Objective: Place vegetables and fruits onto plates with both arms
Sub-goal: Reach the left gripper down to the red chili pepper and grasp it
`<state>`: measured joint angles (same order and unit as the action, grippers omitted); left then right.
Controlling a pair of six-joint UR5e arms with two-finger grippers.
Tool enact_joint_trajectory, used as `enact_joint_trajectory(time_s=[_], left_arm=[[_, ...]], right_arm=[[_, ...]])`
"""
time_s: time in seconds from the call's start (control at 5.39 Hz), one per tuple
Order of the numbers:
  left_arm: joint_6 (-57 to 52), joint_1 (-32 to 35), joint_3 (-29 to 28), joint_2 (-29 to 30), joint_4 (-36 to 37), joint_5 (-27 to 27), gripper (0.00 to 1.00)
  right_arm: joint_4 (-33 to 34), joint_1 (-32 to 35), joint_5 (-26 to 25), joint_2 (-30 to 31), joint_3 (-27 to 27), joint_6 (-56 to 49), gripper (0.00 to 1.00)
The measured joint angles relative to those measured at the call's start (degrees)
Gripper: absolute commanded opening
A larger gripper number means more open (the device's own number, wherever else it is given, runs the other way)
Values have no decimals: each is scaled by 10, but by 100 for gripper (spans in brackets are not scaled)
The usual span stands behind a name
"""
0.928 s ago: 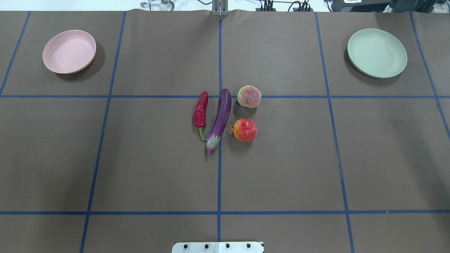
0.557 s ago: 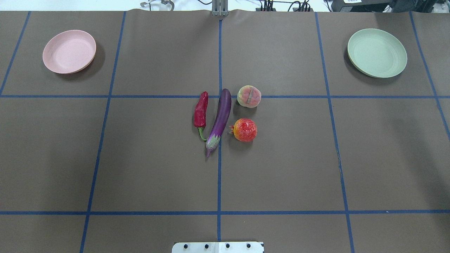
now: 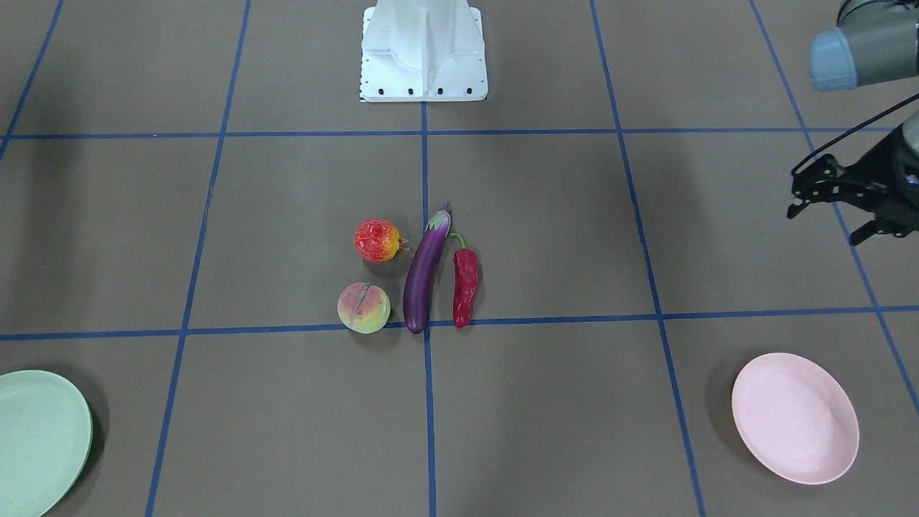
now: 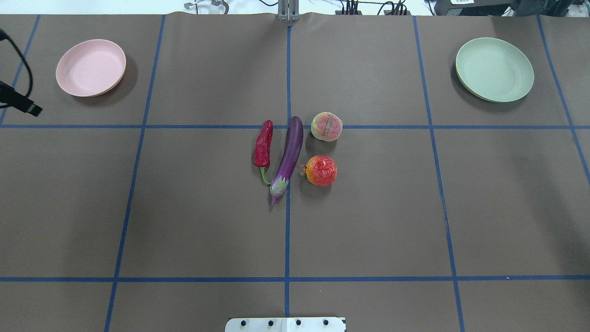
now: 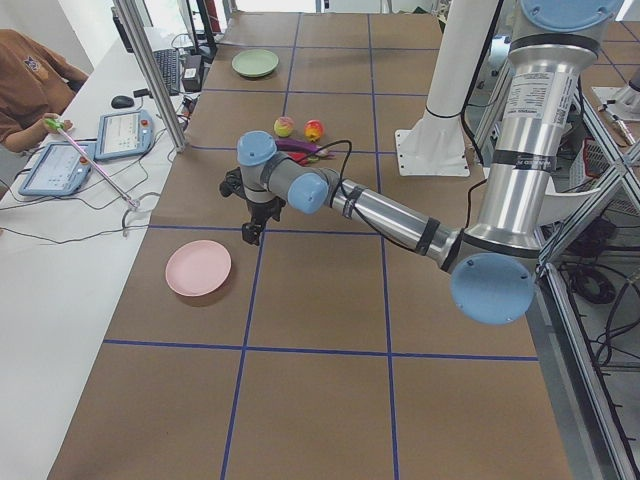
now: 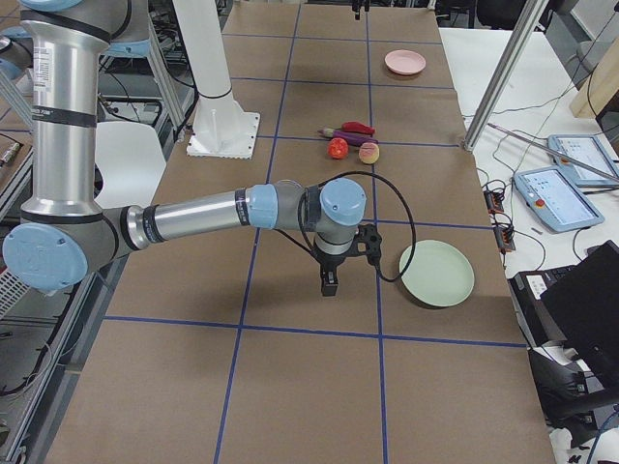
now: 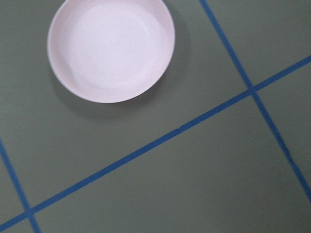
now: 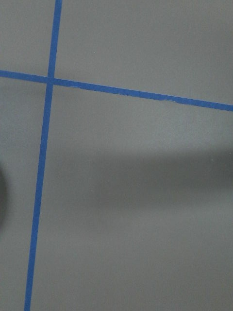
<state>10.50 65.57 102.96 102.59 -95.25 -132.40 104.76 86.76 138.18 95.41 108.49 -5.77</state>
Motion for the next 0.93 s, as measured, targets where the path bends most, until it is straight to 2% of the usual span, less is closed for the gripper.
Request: enact_joint_trajectory(time_s=[0.19, 0.56, 0.93], left_arm=[[106, -65, -22, 66, 0, 14, 100], [298, -171, -97, 200, -10, 81, 100], [404, -232, -204, 300, -49, 131, 100]], right_arm=[[-6, -1, 2, -5, -4, 0, 100], [-23, -2, 4, -5, -8, 0, 100], [-31, -11, 4, -13, -11, 8, 100]])
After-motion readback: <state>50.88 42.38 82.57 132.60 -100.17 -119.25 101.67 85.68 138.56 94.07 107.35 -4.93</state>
